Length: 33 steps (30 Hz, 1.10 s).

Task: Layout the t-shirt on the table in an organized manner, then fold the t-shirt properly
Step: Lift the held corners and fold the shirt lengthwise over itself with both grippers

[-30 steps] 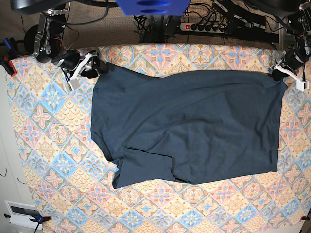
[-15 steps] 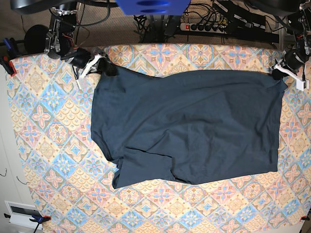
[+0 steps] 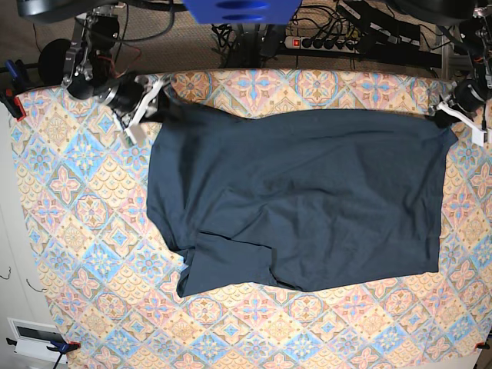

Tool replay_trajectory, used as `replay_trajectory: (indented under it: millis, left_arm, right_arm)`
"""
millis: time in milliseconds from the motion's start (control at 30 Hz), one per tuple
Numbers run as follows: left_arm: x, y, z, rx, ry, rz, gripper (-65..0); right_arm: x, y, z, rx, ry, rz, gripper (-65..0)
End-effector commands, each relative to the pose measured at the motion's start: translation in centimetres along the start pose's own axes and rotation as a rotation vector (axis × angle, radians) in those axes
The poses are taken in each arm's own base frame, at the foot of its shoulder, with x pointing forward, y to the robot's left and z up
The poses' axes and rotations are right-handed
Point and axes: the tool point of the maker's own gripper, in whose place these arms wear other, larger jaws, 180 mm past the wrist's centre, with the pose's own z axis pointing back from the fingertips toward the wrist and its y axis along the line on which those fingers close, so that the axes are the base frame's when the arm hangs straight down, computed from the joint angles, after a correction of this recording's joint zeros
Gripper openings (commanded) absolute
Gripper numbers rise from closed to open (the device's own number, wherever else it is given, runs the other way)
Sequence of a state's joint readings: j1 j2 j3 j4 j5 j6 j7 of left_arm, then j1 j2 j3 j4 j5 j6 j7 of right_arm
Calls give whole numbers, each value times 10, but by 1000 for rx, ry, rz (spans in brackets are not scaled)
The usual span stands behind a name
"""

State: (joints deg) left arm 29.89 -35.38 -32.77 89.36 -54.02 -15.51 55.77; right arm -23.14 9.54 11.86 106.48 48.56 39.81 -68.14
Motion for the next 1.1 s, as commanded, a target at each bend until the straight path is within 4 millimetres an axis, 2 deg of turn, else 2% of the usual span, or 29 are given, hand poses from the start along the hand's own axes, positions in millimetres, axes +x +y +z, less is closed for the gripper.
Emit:
replay_trajectory:
  millis: [0,167,300,400,567,600,667,733,833,967,1067]
  left_arm:
    - [15,-1,5,-4,-36,-28,-650]
    - [9,-5,8,-39,-23,-79,-650]
    - [13,7,23,-25,-57,-91,-650]
    - [20,14,31,-16,-96,-90,-650]
    - [30,32,48,33,-205,7,-650]
    - [33,32,49,32,-224,20,-650]
    - [39,29,46,21,-246,29,-650]
    - [35,27,44,15,-253,49,-650]
    - [41,19,38,-6,-287,76,-650]
    - [47,8,28,-40,-334,127,-650]
    - [52,-3,21,-71,-369,160,-650]
  right_arm:
    - [15,3,3,15,-51,20,-640]
    - [8,5,3,26,-14,18,-640]
    - [11,12,2,56,-28,9,-640]
    - [16,24,-1,112,-53,4,-640]
    - [20,22,1,118,-64,7,-639]
    - [27,21,0,117,-76,17,-639]
    - [53,16,-1,111,-124,60,-639]
    - [79,13,-1,106,-171,104,-639]
    - [82,7,-4,106,-175,93,-639]
    - [102,-1,-8,103,-207,101,-639]
    - [105,-8,-13,105,-207,80,-639]
